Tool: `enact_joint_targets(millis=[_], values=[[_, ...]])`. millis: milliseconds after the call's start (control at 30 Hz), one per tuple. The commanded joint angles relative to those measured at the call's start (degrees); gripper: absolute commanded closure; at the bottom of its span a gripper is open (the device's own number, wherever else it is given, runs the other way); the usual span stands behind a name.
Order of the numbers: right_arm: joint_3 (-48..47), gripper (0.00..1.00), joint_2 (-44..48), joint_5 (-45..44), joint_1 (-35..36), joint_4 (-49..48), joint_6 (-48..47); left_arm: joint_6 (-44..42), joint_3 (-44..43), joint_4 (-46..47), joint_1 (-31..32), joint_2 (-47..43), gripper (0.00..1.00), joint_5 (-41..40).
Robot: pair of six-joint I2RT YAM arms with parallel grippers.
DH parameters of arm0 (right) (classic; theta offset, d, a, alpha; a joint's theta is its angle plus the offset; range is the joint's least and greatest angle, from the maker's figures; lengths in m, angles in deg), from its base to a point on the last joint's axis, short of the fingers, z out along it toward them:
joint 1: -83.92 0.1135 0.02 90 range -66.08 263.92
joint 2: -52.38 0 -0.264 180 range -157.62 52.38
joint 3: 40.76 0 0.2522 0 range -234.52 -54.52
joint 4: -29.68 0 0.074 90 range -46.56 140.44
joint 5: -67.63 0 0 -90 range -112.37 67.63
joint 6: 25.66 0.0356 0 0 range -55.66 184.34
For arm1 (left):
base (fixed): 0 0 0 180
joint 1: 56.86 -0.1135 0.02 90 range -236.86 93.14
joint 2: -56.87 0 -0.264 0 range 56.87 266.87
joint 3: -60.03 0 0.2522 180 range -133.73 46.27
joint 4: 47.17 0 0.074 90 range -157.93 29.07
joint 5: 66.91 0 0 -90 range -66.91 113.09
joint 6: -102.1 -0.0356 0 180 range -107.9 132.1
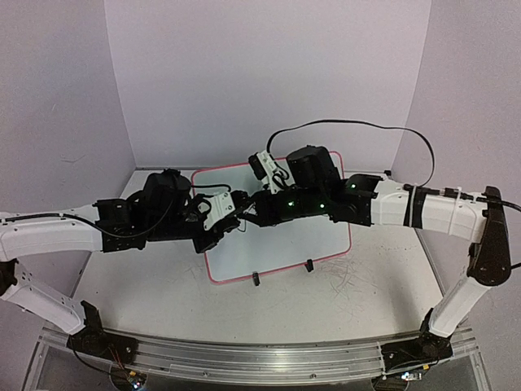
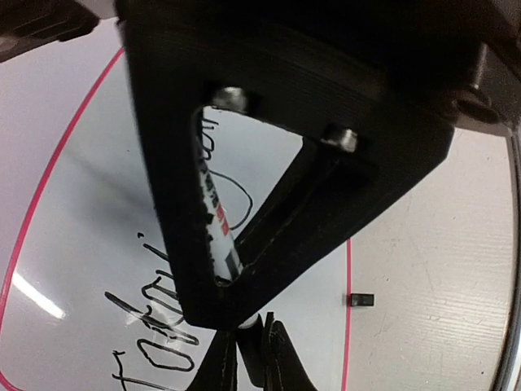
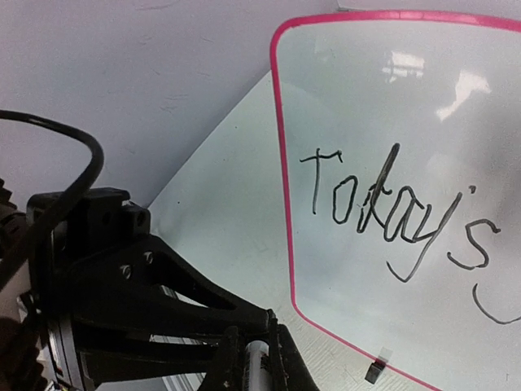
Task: Write a sentence on the whiteboard
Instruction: Insert the whiteboard marker without the cap into the pen cap.
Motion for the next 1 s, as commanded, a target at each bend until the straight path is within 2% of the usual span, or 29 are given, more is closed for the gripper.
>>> enact_joint_targets(millis=[0,133,333,500,667,733,833,967], values=[[-1.71,1.00,-5.44,11.43,3.09,4.96,2.60,-9.05,-8.92,16.46,6.53,2.40,1.00,2.66],[-0.71,1.00,-5.27,14.95,3.21,1.03,5.86,-9.60,-9.61,17.18,8.89,4.09,1.00,-2.07],[3.41,1.00,-2.84,12.99,3.20,-3.56,7.69,-3.85,-8.41,17.82,9.29,1.66,1.00,-2.26],[8.07,1.00,-2.70,17.00,3.20,-9.85,6.47,-0.95,-8.71,17.47,9.11,-1.17,1.00,-0.48],[11.01,1.00,4.77,10.67,0.08,-11.77,8.44,0.96,-7.35,15.74,9.18,-2.71,1.00,-2.50],[12.97,1.00,6.92,8.85,-2.81,-11.70,9.50,2.57,-5.56,14.94,9.12,-4.43,0.94,-4.52],[16.64,1.00,9.87,8.35,-7.11,-11.33,10.32,5.52,-3.79,12.35,9.10,-7.13,0.71,-9.11],[21.57,1.00,14.41,9.53,-12.57,-8.41,9.64,9.87,-2.81,7.97,9.09,-10.22,0.54,-14.21]])
